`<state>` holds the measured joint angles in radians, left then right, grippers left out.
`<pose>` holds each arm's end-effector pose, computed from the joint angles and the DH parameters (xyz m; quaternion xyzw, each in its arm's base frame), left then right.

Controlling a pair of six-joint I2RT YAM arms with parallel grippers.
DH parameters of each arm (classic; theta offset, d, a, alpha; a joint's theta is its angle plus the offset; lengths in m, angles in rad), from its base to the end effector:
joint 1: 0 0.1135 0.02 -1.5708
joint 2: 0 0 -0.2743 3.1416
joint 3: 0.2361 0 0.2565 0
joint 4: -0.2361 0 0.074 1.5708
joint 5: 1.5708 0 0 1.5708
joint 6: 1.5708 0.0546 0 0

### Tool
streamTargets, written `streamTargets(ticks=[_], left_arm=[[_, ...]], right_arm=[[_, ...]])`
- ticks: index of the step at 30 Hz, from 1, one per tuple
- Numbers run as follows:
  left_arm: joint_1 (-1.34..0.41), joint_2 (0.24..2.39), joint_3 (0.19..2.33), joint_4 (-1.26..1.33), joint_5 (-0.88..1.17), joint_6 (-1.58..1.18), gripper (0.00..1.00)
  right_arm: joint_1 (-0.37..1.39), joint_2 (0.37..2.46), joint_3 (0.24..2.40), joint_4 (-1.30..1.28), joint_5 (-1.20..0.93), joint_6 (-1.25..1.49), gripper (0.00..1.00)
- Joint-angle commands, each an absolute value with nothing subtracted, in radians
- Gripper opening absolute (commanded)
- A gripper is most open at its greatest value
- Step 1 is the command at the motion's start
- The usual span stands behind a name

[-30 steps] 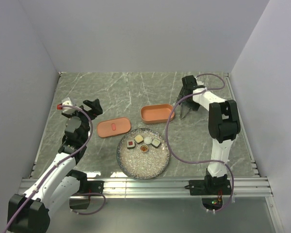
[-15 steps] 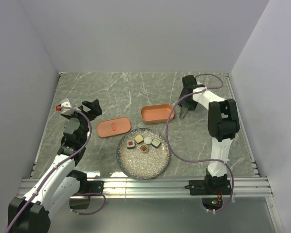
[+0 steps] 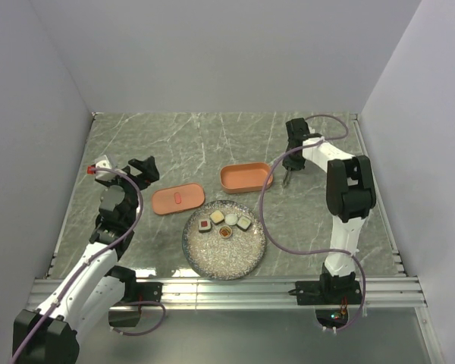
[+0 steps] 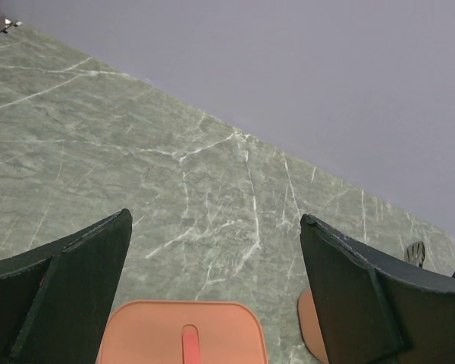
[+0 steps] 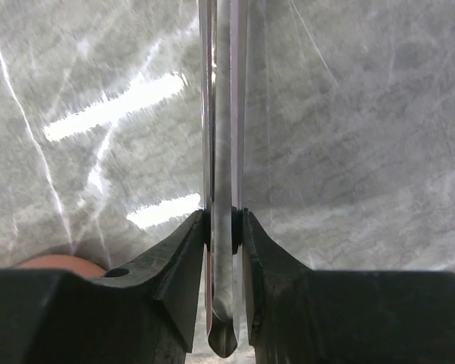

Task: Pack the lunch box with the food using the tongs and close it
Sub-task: Grab the clamp with the right arm

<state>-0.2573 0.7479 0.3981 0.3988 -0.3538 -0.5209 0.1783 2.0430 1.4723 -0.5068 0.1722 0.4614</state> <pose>0.1971 -0.0323 0.2771 -0.2155 0.6562 -0.1582 0.7057 0.4421 0.0702 0.1610 0.1571 0.9535 -0.0027 0.2571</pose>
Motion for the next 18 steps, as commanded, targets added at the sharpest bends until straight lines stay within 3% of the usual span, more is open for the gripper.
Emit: streamTargets(ticks=[1,18], left_arm=[[-0.253,0.758,0.403,0.442,-0.325,-0.54,1.0],[-0.253,0.798,0.408,0.457,-0.319,-0.537,0.99]], right_arm=[[0.169,1.947,1.422,-0.479,0.17,0.434,0.29],[0.307,1.593,1.177,-0.428,0.216,0.399,0.31]])
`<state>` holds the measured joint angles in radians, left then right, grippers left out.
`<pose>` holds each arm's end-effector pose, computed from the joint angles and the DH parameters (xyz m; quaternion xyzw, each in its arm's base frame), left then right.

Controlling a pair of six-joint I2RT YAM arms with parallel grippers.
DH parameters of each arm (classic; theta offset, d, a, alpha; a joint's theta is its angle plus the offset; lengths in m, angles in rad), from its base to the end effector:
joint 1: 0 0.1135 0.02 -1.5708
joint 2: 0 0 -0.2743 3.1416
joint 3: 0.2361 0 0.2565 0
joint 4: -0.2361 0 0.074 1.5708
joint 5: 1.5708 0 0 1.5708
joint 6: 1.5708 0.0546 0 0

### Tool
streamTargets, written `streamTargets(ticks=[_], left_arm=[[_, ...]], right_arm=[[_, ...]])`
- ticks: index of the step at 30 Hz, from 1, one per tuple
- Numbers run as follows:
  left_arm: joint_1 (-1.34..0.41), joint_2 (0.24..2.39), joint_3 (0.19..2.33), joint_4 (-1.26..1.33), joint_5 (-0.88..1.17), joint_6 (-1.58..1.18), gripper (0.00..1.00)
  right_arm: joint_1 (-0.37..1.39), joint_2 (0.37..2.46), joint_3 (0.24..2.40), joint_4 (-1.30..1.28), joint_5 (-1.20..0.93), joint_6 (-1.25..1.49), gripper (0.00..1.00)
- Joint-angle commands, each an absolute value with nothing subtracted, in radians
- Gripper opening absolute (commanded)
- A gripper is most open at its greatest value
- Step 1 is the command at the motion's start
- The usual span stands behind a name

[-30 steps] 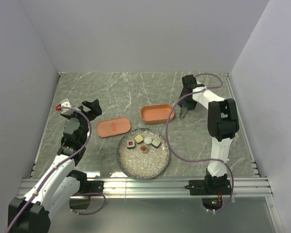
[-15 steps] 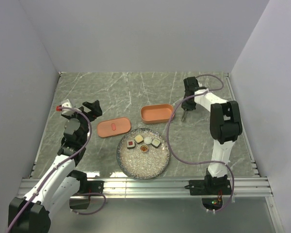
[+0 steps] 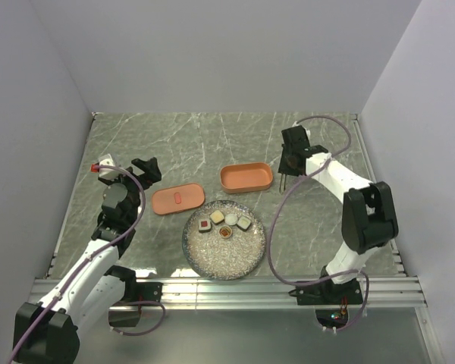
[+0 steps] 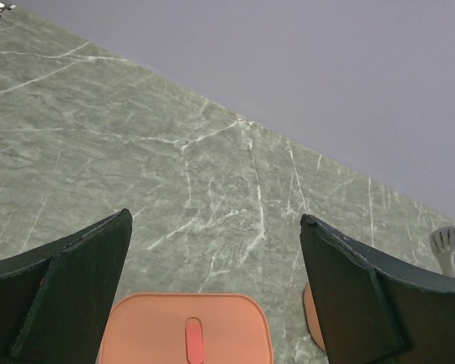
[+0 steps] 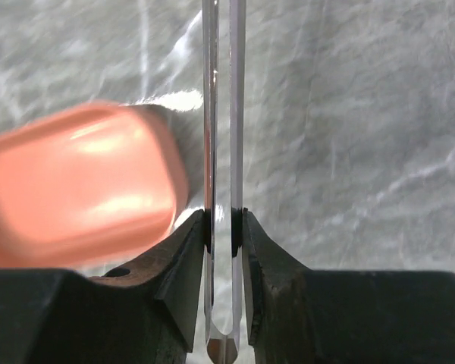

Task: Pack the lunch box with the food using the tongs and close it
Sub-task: Grab the clamp with the right arm

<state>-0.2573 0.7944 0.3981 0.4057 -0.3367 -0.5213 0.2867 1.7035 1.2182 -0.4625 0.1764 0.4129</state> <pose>0.2043 -0.0351 0.2695 -0.2093 0.6721 -0.1567 0.6927 0.3666 0.0981 0.2184 0.0867 0.9446 0.0259 0.3155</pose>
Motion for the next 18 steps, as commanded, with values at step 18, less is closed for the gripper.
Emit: streamTargets(ticks=[18], left_arm=[[-0.253,0.787,0.405,0.465,-0.287,-0.532,1.0]], right_arm=[[0.569,1.135,0.842,-0.353,0.08,0.432,0.33]])
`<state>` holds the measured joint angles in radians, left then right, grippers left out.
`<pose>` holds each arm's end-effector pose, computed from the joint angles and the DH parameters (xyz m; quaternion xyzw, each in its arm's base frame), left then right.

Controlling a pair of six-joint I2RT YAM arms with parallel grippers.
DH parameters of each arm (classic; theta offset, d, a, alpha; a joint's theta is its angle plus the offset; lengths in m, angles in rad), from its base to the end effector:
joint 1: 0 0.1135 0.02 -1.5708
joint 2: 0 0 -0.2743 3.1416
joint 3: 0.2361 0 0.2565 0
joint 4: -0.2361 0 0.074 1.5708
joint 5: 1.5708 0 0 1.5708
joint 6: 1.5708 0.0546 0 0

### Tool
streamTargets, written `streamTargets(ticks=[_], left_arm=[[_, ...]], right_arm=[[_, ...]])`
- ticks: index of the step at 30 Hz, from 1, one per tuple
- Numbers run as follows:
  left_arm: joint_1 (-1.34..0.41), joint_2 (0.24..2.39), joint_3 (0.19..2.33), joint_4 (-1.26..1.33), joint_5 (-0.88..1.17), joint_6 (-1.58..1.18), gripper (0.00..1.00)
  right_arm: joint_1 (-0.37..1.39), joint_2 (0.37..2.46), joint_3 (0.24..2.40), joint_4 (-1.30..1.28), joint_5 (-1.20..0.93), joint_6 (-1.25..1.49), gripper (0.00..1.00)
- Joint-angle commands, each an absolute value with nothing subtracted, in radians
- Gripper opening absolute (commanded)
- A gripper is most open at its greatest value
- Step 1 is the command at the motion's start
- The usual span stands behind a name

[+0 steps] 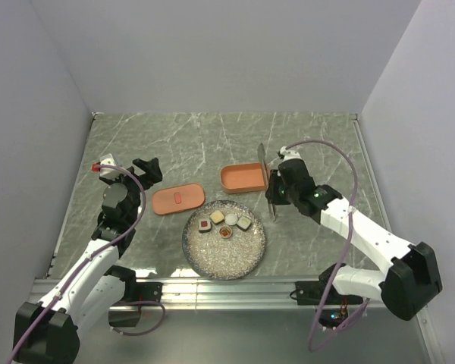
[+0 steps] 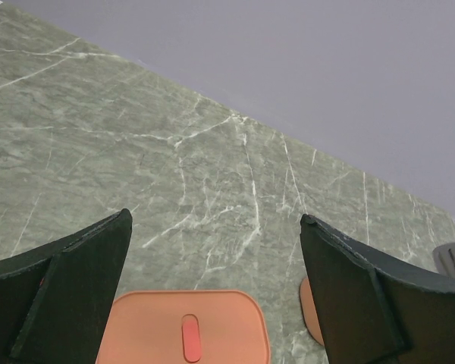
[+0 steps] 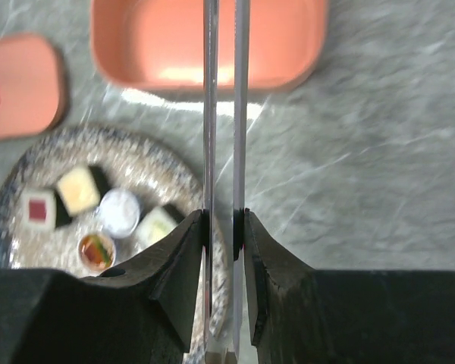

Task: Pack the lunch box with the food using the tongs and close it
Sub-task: Grab the clamp with the right arm, then put down the clamp

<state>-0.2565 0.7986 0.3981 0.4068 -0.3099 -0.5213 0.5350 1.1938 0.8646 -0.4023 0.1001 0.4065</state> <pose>0.2051 -0.0366 0.2688 -0.2004 0.6759 -0.1651 0.6897 0.2350 0.1329 0.2590 -0.0382 0.9115 0.1438 0.3834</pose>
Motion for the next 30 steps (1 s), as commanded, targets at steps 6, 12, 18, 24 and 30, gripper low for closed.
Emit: streamTargets(ticks=[6,12,18,24,30], left_arm=[[-0.253,0.784,0.405,0.466,-0.279,-0.528,0.99],[-0.253,0.776,0.402,0.471,-0.276,-0.526,0.99],[-0.253,0.787,0.403,0.476,-0.27,-0.525,1.0],[-0.252,0.798,0.406,0.482,-0.262,-0.526,0.99],[-0.252,0.799,0.407,0.483,-0.255,-0.526,1.0]], right_arm=[[0.733,1.046,0.785,-0.396,0.107,0.474,0.33],[0.886,0.953,0.729,-0.485,0.172,0.563,0.33],[0.94,0.802,0.677,-0.551,0.209,0.604,0.33],[0.948,0.683,0.655,-0.618,0.242,0.611,0.34],[0.954,0.66,0.637,-0.604,0.218,0.6,0.34]])
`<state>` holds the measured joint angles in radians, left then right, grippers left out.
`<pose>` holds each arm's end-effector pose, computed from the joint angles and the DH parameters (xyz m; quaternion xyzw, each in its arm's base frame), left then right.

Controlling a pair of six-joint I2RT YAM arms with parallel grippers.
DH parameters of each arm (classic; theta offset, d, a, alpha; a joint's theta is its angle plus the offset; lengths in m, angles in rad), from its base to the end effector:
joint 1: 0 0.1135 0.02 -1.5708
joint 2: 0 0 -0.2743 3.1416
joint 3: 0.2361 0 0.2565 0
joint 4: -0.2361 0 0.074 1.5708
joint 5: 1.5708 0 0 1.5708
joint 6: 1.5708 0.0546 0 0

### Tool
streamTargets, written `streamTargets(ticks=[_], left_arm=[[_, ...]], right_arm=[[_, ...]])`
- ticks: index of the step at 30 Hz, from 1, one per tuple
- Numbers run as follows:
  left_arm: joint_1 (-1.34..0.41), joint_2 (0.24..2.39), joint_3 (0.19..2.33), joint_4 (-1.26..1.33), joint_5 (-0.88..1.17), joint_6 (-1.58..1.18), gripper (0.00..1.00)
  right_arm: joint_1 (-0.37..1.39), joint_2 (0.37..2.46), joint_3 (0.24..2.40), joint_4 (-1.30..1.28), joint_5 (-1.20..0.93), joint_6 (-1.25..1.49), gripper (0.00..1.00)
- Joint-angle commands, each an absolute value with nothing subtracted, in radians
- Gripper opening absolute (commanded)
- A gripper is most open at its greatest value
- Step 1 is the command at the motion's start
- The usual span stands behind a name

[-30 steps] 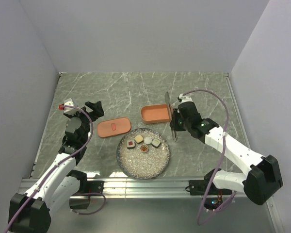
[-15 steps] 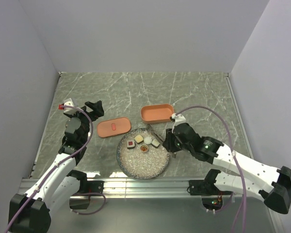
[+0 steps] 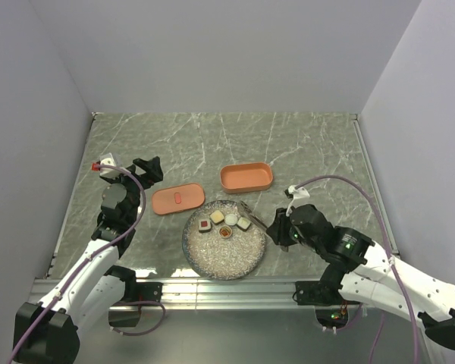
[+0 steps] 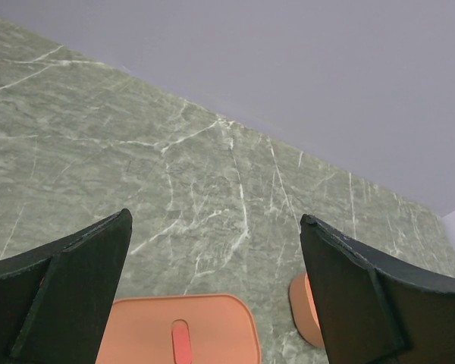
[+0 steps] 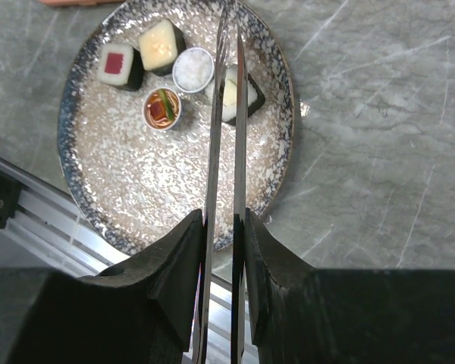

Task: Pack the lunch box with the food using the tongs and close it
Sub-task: Put down the clamp

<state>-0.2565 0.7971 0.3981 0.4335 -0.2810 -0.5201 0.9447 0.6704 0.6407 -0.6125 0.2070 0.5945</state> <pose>0.2049 -0.0381 0.2725 -0.1902 0.6688 -0.1796 0.6959 0.1018 0.1216 0.2602 -0.1094 0.8838 0.2436 0.3842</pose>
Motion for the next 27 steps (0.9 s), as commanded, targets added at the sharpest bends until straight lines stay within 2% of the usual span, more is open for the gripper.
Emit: streamTargets(ticks=[1,11,21,27], left_arm=[[-0.252,0.799,0.405,0.483,-0.253,-0.526,0.99],[-0.252,0.813,0.405,0.492,-0.245,-0.528,0.99],[-0.252,0.831,0.411,0.499,-0.236,-0.528,0.99],[-0.252,0.831,0.41,0.497,-0.238,-0.529,0.99]], right_arm=[[0.956,0.66,0.635,-0.603,0.215,0.598,0.34],[0.965,0.736,0.612,-0.563,0.187,0.587,0.34],[0.971,0.658,0.615,-0.577,0.192,0.588,0.36],[0.971,0.742,0.594,-0.493,0.203,0.591,0.37]])
